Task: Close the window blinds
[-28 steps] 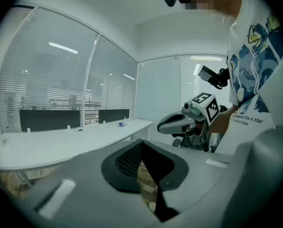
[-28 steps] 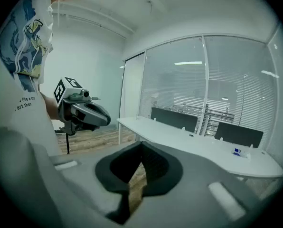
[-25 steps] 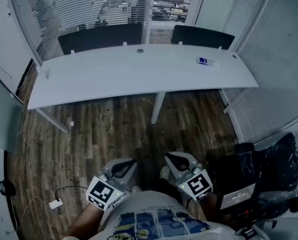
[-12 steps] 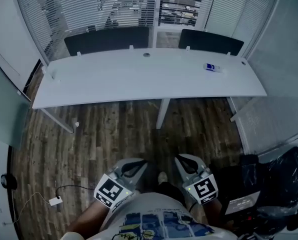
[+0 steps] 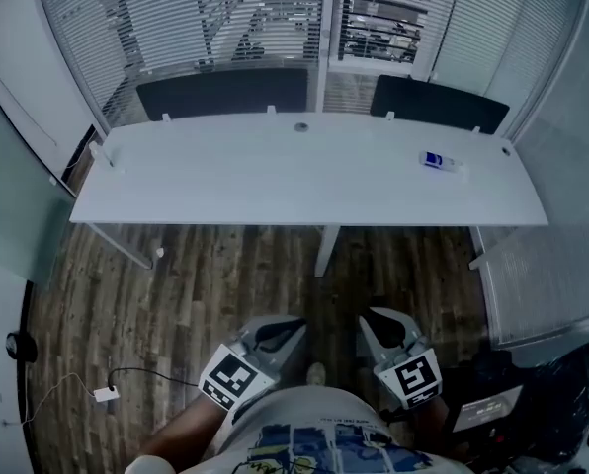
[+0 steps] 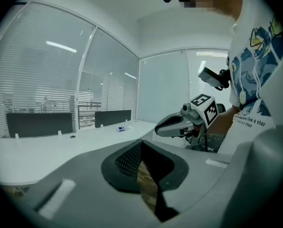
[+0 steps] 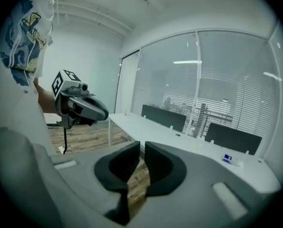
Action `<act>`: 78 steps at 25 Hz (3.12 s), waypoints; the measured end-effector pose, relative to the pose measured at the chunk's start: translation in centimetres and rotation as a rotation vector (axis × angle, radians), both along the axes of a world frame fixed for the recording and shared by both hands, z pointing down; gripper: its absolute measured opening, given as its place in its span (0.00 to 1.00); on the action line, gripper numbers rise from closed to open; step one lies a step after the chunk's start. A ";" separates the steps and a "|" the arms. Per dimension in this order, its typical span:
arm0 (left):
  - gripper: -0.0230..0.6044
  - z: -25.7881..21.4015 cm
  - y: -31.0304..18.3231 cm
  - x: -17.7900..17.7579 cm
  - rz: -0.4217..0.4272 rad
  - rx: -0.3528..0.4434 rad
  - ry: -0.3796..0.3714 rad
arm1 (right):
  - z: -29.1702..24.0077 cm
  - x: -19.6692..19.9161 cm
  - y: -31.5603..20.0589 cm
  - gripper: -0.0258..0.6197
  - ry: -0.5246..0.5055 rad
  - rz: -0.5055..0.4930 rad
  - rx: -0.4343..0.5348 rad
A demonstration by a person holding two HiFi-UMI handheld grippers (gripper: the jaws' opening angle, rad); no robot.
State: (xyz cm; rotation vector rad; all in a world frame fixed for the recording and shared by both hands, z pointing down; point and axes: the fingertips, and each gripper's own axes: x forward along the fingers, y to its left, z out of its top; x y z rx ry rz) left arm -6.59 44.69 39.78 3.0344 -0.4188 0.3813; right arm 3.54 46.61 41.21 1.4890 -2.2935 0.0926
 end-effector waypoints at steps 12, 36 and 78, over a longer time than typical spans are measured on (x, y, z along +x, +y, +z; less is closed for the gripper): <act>0.05 0.6 -8.0 5.0 -0.077 -0.010 -0.002 | 1.8 6.2 -7.4 0.07 -0.004 -0.026 -0.029; 0.05 1.4 -28.4 2.2 -0.014 -0.016 0.012 | 0.9 3.0 -29.5 0.07 -0.008 0.008 -0.005; 0.05 -1.6 -48.4 7.5 -0.229 -0.024 0.019 | -3.5 21.3 -69.1 0.07 0.126 0.116 0.141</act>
